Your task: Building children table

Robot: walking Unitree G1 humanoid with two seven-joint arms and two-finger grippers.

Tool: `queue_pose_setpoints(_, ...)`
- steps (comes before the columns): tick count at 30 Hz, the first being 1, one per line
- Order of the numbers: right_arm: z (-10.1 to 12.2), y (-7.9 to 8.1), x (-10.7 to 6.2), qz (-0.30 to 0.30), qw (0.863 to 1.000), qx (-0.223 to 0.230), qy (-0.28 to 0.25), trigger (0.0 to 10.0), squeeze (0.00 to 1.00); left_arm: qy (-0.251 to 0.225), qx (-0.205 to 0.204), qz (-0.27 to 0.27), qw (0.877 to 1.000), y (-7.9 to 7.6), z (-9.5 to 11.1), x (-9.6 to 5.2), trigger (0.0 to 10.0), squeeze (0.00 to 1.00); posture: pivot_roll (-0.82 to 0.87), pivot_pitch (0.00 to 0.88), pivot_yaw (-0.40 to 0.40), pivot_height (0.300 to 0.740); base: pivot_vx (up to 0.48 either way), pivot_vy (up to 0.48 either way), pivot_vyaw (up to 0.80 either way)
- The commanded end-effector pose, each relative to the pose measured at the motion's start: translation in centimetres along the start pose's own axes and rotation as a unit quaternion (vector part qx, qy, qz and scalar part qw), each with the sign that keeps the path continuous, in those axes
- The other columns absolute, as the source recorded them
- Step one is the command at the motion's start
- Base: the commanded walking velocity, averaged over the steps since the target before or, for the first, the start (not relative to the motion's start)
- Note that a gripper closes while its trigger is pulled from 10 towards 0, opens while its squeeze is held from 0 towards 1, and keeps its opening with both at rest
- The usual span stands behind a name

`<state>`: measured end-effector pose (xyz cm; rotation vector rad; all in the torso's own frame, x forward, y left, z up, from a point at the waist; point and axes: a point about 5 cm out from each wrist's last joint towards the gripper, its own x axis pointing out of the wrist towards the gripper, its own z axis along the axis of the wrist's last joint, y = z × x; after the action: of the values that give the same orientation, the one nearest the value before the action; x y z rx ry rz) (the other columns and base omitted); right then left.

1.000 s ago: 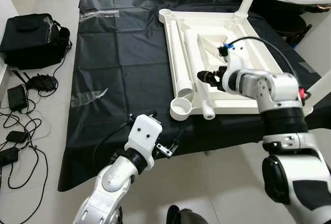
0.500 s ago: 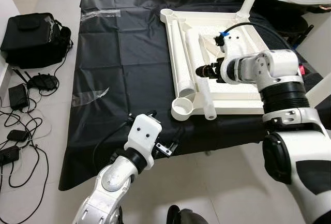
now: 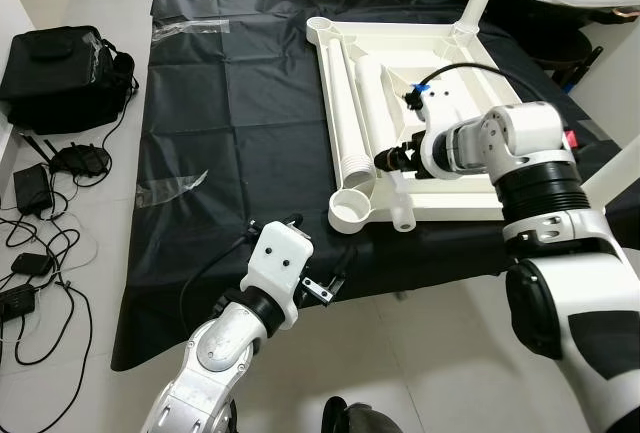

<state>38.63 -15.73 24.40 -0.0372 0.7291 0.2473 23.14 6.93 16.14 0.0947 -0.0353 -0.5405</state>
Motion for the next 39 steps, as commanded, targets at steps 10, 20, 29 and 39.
queue_pose_setpoints(10, -2.0, 0.4, 1.0, 0.015, 0.998, -0.004, 0.054, 0.0, 0.0, -0.001, -0.006, -0.002, 1.0, -0.6, -0.1, -0.2, 10.0, 0.0, 0.07, 0.175, -0.15, 0.74, 0.0, 0.0, 0.0)
queue_pose_setpoints(20, -1.8, 0.1, 1.0, 0.012, 0.999, 0.002, 0.047, 0.0, 0.0, 0.0, -0.007, -0.001, 1.0, -0.6, -0.1, -0.2, 10.0, 0.0, 0.06, 0.18, -0.148, 0.74, 0.0, 0.0, 0.0)
queue_pose_setpoints(29, -0.2, -0.3, 0.3, 0.014, 0.999, 0.037, -0.022, 0.0, 0.0, -0.002, -0.005, 0.0, 1.0, -0.4, 0.0, -0.1, 10.0, 0.0, 0.07, 0.179, -0.143, 0.74, 0.0, 0.0, 0.0)
queue_pose_setpoints(39, 5.6, -1.9, -5.1, 0.035, 0.925, 0.087, -0.369, 0.0, 0.0, -0.015, -0.008, 0.023, 1.0, 1.5, 0.8, 0.9, 10.0, 0.0, 0.07, 0.154, -0.114, 0.74, 0.0, 0.0, 0.0)
